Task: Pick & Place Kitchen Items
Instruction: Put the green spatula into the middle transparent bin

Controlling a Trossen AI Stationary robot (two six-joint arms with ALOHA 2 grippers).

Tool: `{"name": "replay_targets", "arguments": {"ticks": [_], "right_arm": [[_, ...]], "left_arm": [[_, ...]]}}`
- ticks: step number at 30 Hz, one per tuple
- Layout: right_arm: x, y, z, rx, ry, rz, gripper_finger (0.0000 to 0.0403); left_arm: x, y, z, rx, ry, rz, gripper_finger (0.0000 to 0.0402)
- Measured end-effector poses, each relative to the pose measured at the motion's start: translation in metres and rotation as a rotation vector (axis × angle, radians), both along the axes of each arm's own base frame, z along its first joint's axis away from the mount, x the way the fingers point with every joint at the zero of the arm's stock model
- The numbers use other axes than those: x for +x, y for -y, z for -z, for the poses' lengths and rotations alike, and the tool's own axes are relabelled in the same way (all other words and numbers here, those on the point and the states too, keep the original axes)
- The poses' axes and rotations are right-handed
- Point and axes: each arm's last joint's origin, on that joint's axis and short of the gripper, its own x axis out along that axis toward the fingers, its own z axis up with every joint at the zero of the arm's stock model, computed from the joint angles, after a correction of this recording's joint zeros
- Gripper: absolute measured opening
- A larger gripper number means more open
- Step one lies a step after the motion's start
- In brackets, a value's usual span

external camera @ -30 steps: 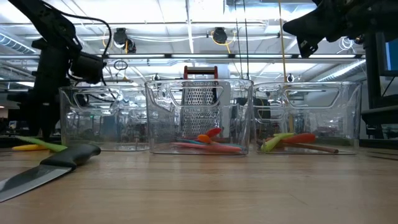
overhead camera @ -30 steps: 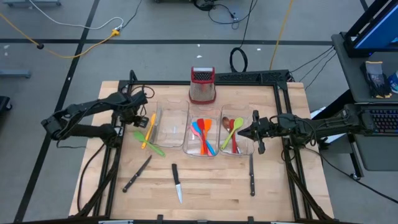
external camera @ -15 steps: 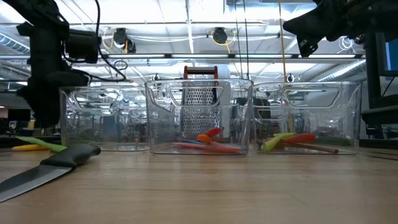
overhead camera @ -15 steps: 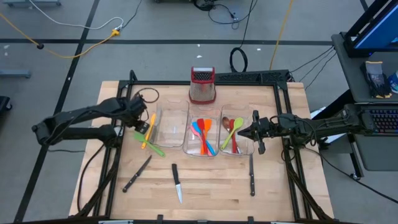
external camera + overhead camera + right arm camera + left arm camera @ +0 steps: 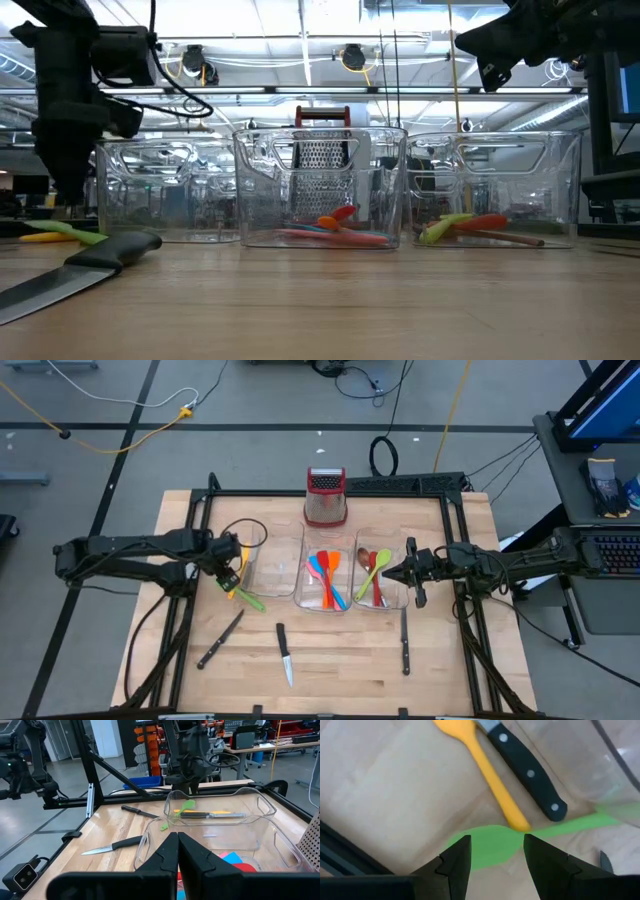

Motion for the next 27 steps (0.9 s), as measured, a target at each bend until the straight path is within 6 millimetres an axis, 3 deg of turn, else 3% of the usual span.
{"name": "replay_targets", "arguments": {"ticks": [3,9,20,27], "right_arm": [[0.0,0.0,0.0,0.0,0.0,0.0,0.0],[0.0,0.0,0.0,0.0,0.0,0.0,0.0],[0.0,0.0,0.0,0.03,-0.002,0.002,0.0],[0.0,0.0,0.0,0.03,-0.002,0.002,0.0]], "left_arm": [[0.0005,0.0038,0.0,-0.059,0.008,-0.047,0.0186],[0.0008,0.009,-0.0005,-0.267,0.009,-0.334,0.0186],[0.0042,0.008,-0.0005,-0.202,0.031,-0.578,0.0186],[0.0021,0.0047,-0.0028,-0.14,0.063,-0.646,0.0186]]}}
